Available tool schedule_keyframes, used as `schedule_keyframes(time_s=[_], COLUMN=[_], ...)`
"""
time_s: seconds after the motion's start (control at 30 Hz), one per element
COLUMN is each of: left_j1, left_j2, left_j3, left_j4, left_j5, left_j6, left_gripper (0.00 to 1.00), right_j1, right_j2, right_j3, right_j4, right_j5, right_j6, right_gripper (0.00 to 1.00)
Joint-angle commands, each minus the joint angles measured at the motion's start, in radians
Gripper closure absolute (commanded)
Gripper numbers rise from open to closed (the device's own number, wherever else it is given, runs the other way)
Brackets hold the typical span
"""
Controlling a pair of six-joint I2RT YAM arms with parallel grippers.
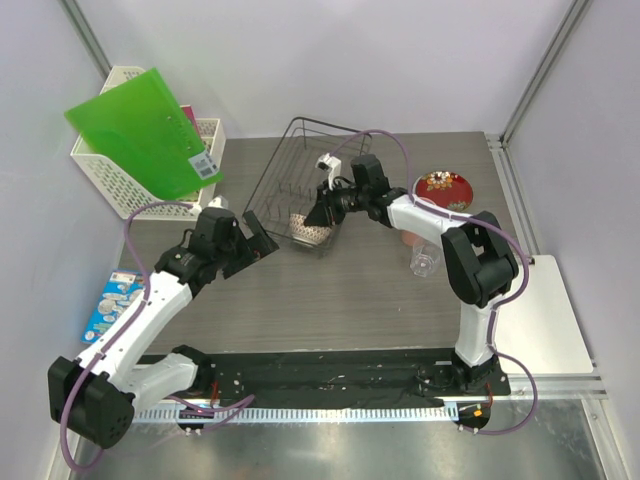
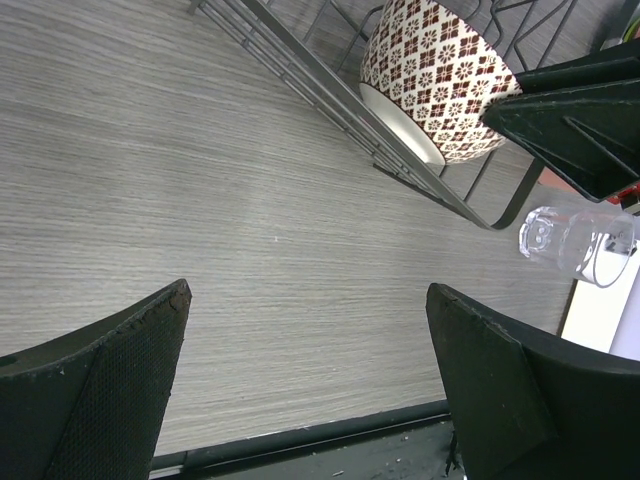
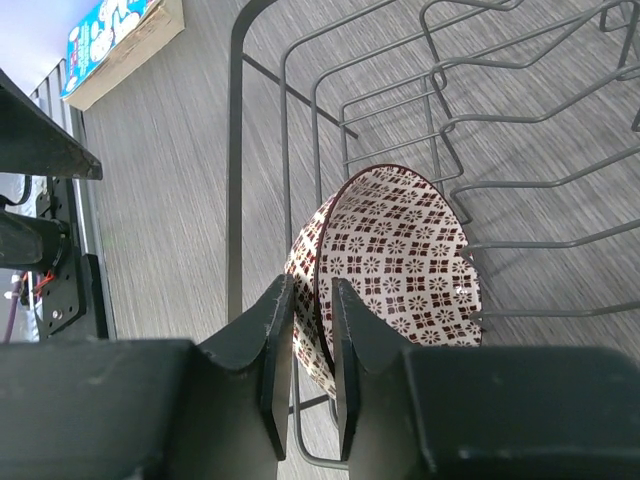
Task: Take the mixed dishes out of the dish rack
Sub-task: Pick up the bowl from the dish rack.
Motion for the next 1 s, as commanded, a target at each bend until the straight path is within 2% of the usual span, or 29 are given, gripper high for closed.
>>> schedule_keyframes(time_s=[0.0, 0.2, 0.6, 0.77, 0.97], left_j1=[0.002, 0.002, 0.002, 0.002, 0.002], left_j2=[-0.004, -0.004, 0.008, 0.008, 0.006], left_j3=[-0.001, -0.003, -0.003, -0.005, -0.008], left_j4=[0.033, 0.032, 0.035, 0.036, 0.035], left_j5=[0.013, 0.010, 0.004, 0.005, 0.002], left_j6=[0.003, 0.004, 0.006, 0.007, 0.009], left_gripper=[0.00, 0.00, 0.00, 0.00, 0.00], right_j1=[0.011, 0.006, -0.002, -0.022, -0.068], right_j2=[0.024, 0.021, 0.009, 0.006, 0.013], right_j3=[-0.002, 0.015, 0.030, 0.035, 0.030], right_j4=[-0.120, -0.145, -0.160, -0.144, -0.079], right_j5=[0.012, 0.054, 0.181, 0.163, 0.040], right_j6=[-0.031, -0.043, -0.071, -0.057, 0.016], right_gripper=[0.94, 0.99, 0.99, 0.99, 0.99])
